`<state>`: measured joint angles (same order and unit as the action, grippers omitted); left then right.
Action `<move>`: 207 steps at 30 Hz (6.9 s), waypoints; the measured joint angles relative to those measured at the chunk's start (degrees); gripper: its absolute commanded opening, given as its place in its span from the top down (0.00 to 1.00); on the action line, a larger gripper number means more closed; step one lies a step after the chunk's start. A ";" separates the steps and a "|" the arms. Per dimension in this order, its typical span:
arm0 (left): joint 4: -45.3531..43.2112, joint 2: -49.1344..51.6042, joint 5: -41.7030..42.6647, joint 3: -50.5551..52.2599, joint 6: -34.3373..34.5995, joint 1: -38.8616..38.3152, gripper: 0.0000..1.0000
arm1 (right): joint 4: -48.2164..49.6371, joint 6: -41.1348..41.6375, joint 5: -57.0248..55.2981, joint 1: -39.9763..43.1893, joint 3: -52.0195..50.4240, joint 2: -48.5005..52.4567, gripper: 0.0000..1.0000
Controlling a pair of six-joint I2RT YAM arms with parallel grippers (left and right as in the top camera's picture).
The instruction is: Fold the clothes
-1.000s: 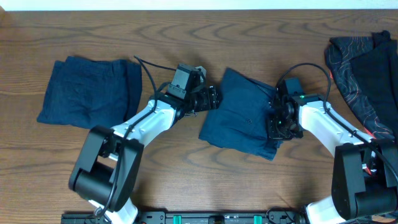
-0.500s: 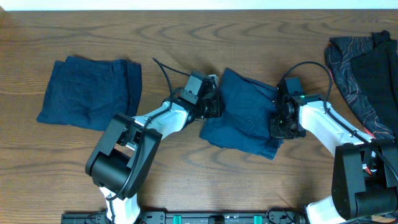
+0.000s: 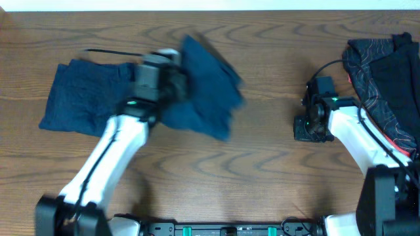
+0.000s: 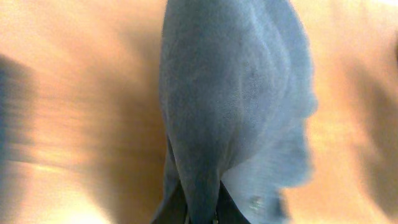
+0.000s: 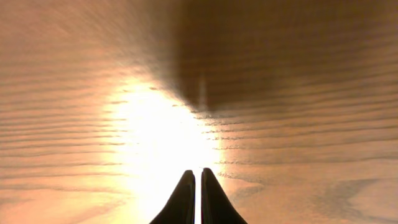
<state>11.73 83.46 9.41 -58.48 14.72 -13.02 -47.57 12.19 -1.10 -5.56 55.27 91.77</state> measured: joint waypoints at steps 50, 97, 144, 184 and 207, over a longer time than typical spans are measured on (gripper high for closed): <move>33.79 -15.61 -1.46 -0.42 -10.29 9.14 0.02 | 4.61 -0.70 4.52 14.71 1.29 -28.98 0.01; 36.02 -55.23 -5.60 6.16 -8.55 9.14 0.02 | 14.88 -7.37 6.10 8.92 -31.01 -83.38 0.01; 36.06 -55.23 -5.60 6.23 -8.55 9.14 0.02 | 44.06 -22.16 9.49 7.26 -54.73 -91.06 0.01; -9.35 -82.66 -12.66 56.70 -10.27 9.94 0.02 | 44.22 -22.18 9.68 7.23 -54.80 -91.14 0.01; -9.33 -82.82 -12.33 56.70 -10.27 10.19 0.02 | 44.22 -22.18 9.68 7.23 -54.80 -91.14 0.01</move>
<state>2.39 0.64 -2.92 -1.78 4.45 -2.83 -3.36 -10.00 8.58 1.67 0.47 0.62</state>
